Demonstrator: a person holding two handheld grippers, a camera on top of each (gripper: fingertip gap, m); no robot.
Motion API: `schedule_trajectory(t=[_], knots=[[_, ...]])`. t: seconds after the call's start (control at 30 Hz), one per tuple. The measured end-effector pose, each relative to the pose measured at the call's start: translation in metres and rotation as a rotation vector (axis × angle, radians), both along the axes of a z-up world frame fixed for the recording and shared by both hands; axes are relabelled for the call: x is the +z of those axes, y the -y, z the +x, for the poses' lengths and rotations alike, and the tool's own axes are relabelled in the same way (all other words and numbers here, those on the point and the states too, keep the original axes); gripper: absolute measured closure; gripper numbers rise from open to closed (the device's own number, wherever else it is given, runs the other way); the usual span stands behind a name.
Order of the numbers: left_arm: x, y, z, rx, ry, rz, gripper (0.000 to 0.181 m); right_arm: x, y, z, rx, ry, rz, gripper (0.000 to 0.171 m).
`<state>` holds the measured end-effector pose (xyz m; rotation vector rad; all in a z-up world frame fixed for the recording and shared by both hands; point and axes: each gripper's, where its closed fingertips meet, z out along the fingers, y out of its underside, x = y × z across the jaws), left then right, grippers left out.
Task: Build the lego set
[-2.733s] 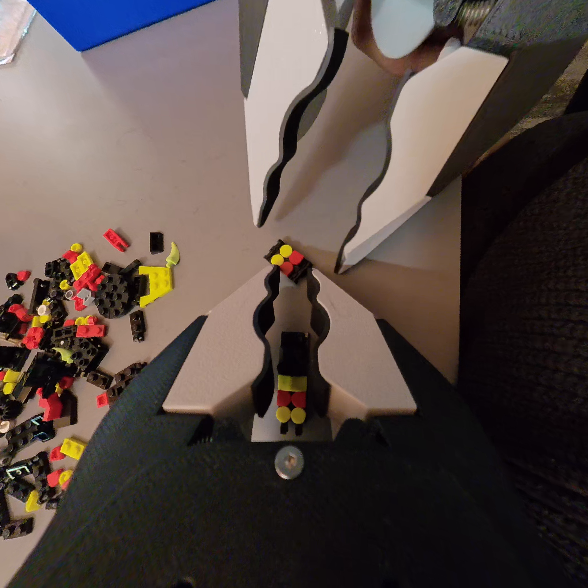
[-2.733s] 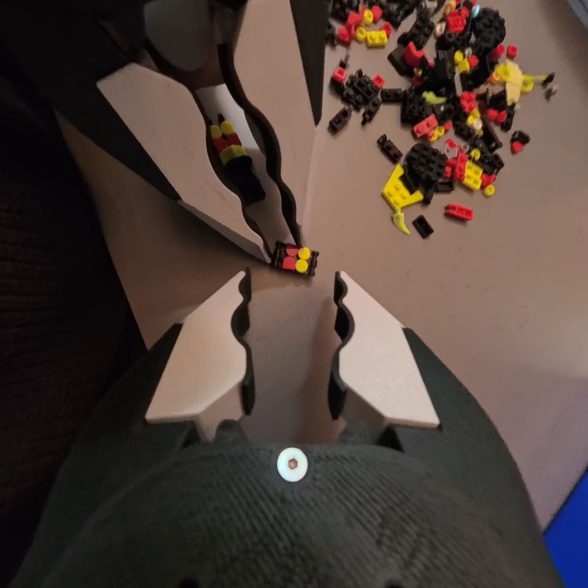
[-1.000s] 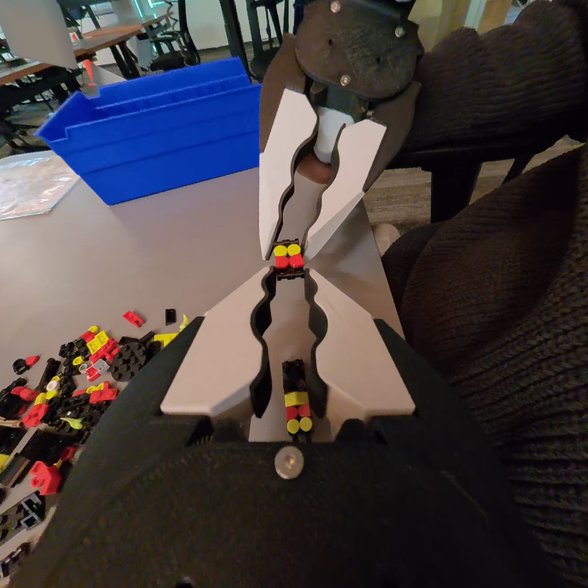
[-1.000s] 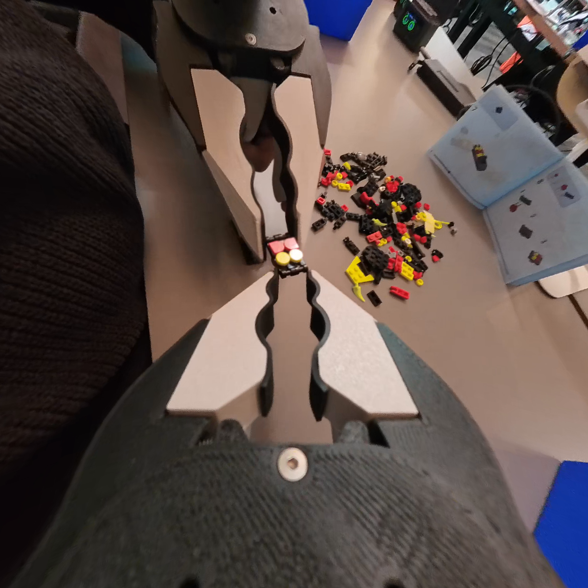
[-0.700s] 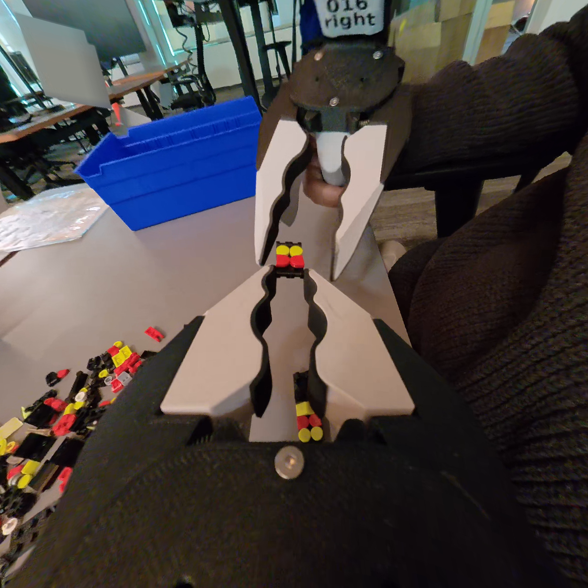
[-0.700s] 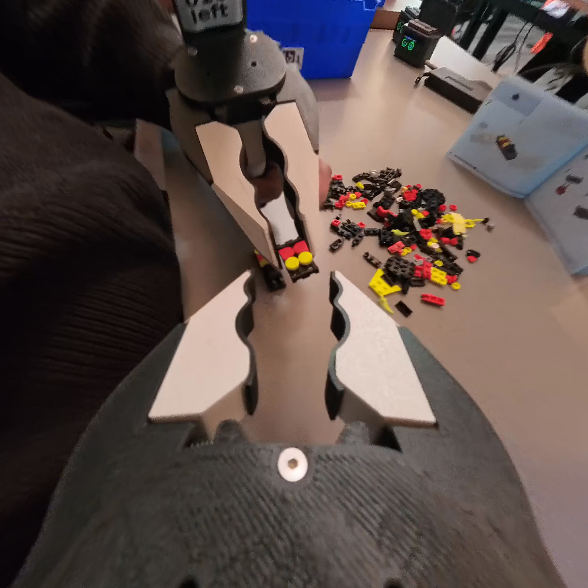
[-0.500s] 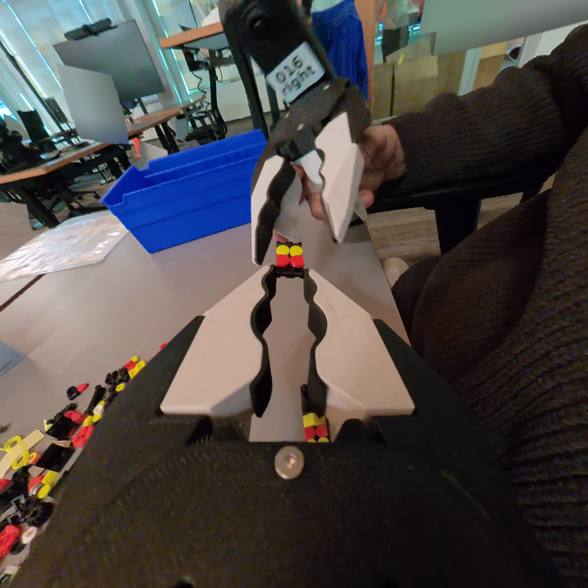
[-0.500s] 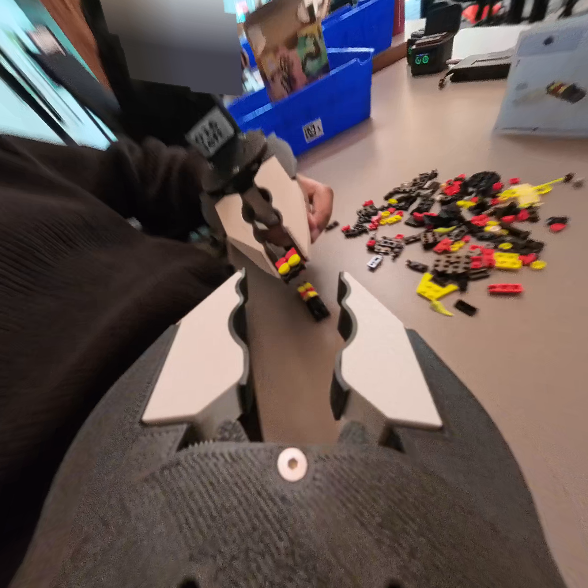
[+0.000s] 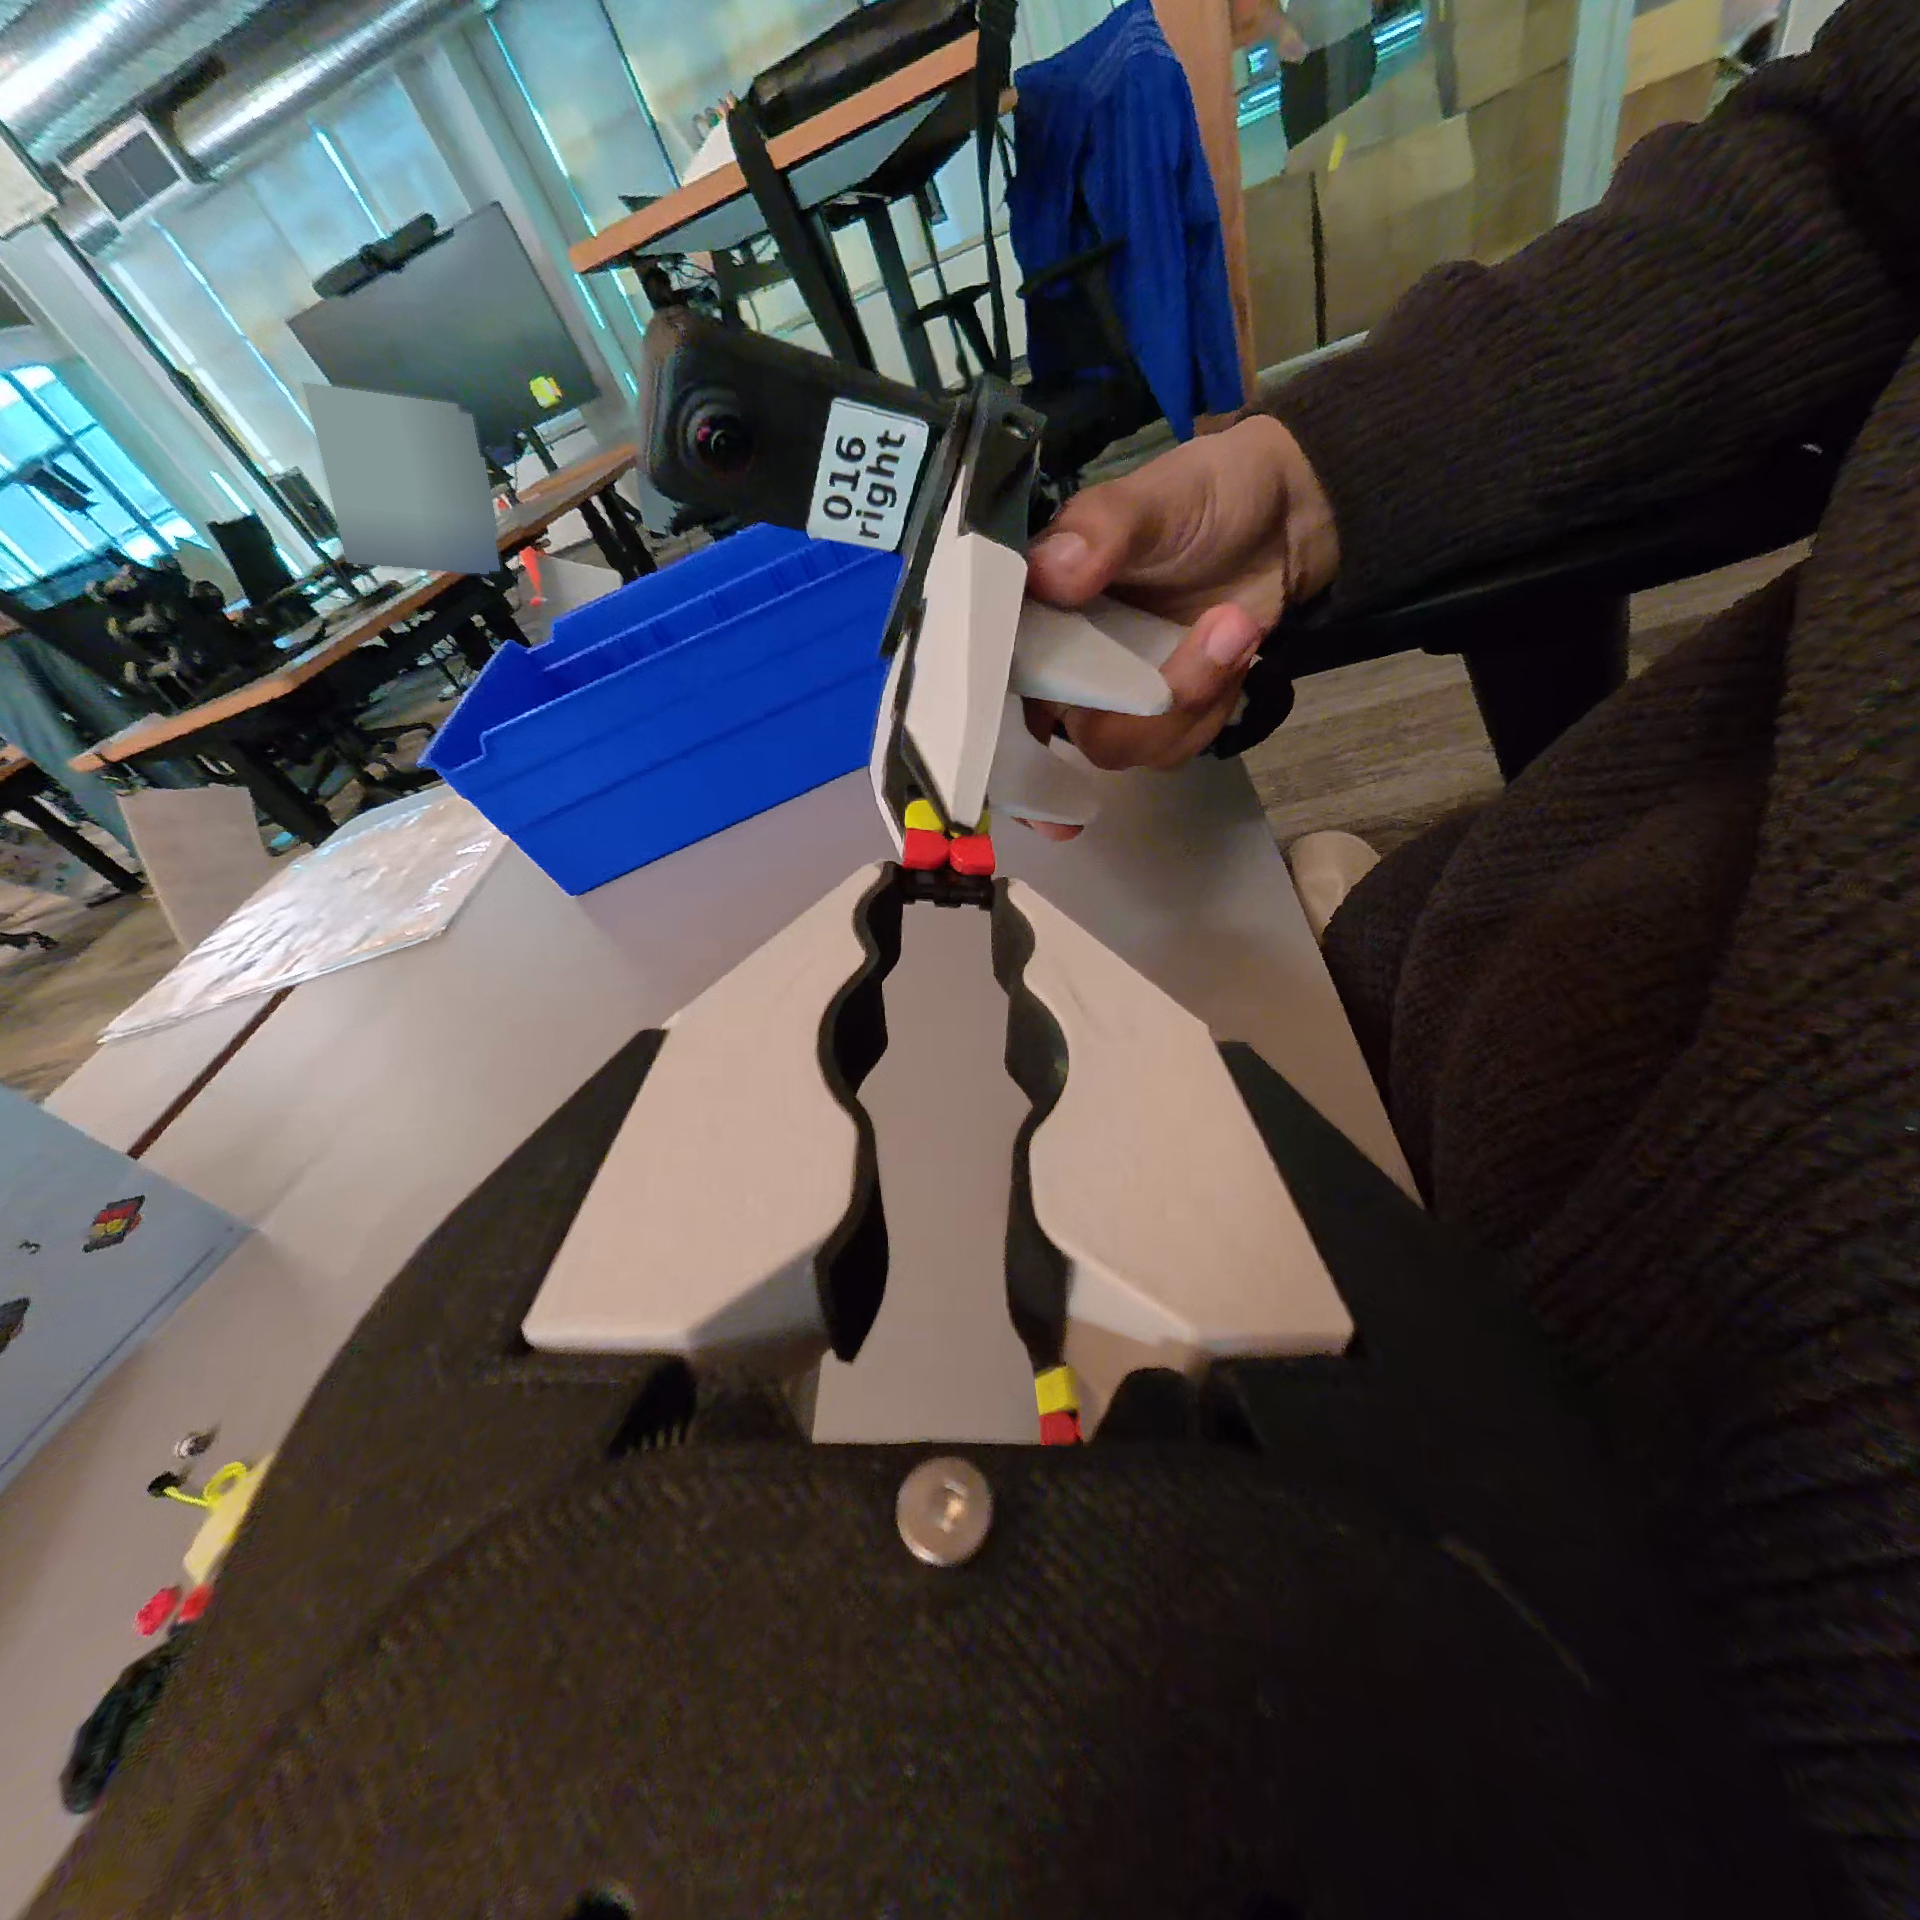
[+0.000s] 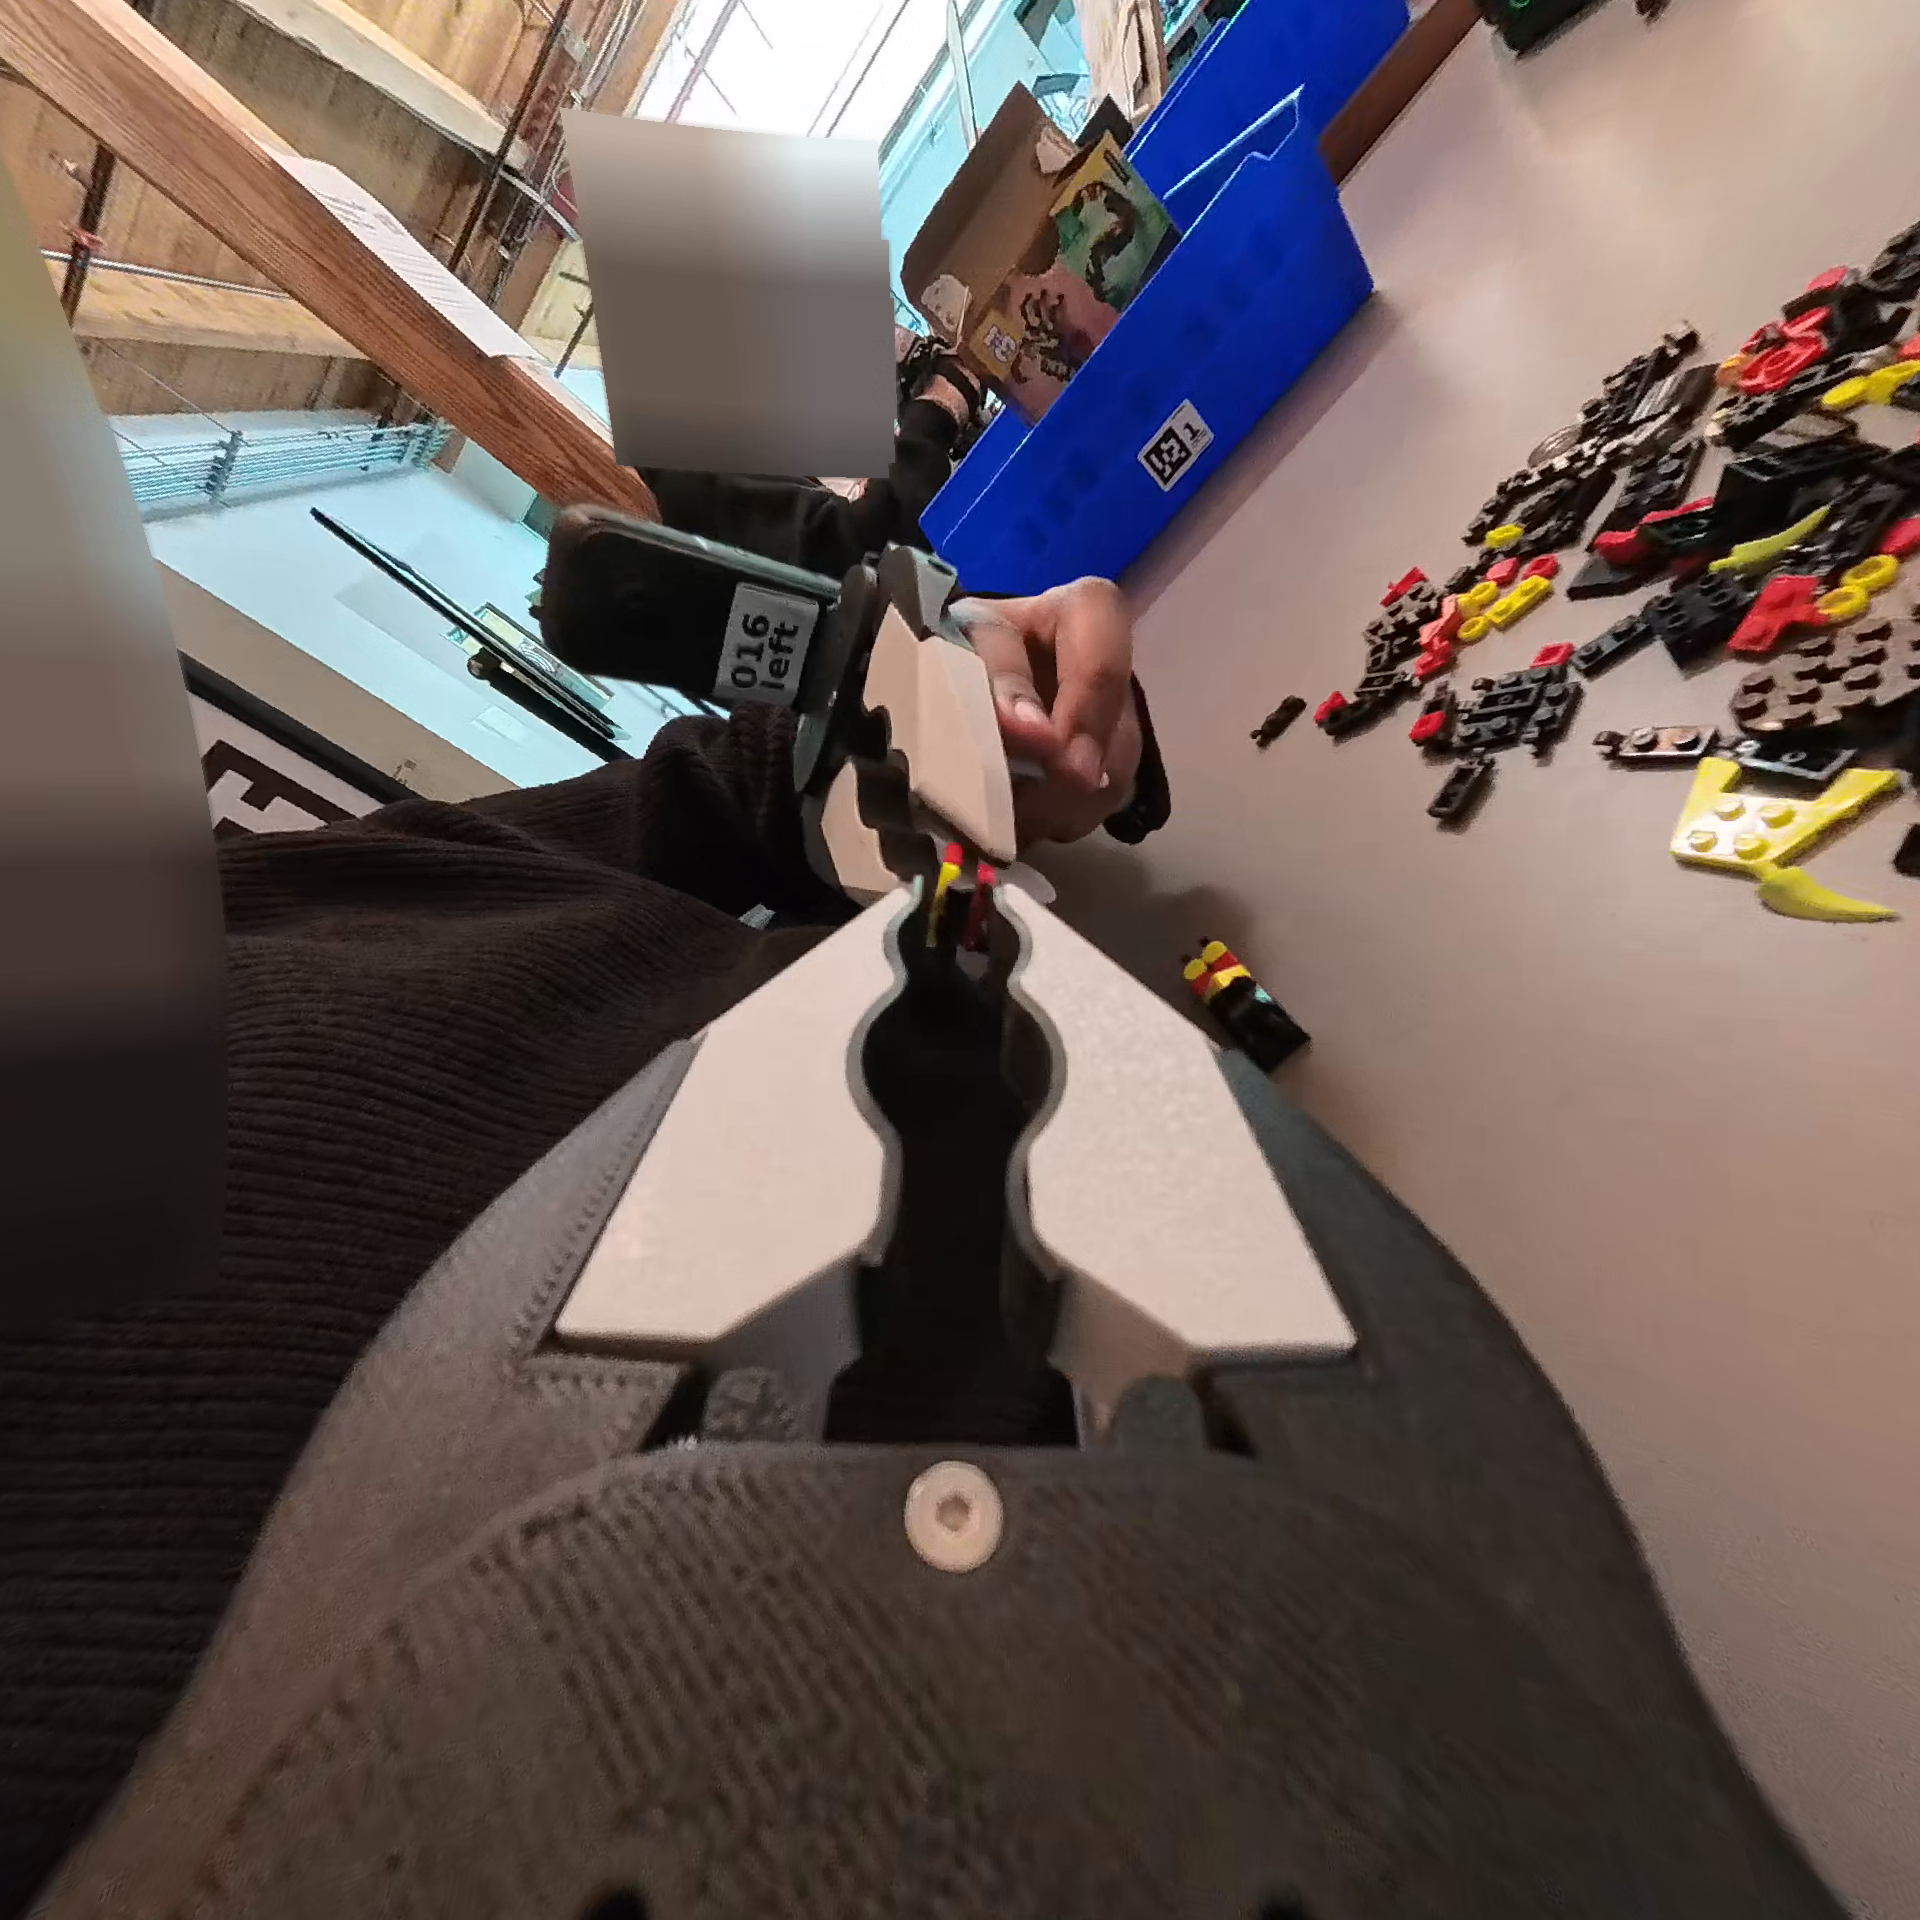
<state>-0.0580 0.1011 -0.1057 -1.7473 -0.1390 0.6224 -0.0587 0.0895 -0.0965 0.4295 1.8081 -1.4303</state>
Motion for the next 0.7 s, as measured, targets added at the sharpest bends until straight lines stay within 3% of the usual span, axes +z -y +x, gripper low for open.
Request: schedule_trajectory(t=[0.17,0.7], knots=[[0.0064,0.0012,-0.0013,0.040,-0.093,-0.005,0.161,0.0031,0.0003,-0.0041,-0.027,0.020,-0.014,0.163],[0.0094,0.0020,0.0018,0.023,-0.097,0.003,0.167,-0.0013,0.0010,-0.0038,-0.025,0.035,0.011,0.163]])
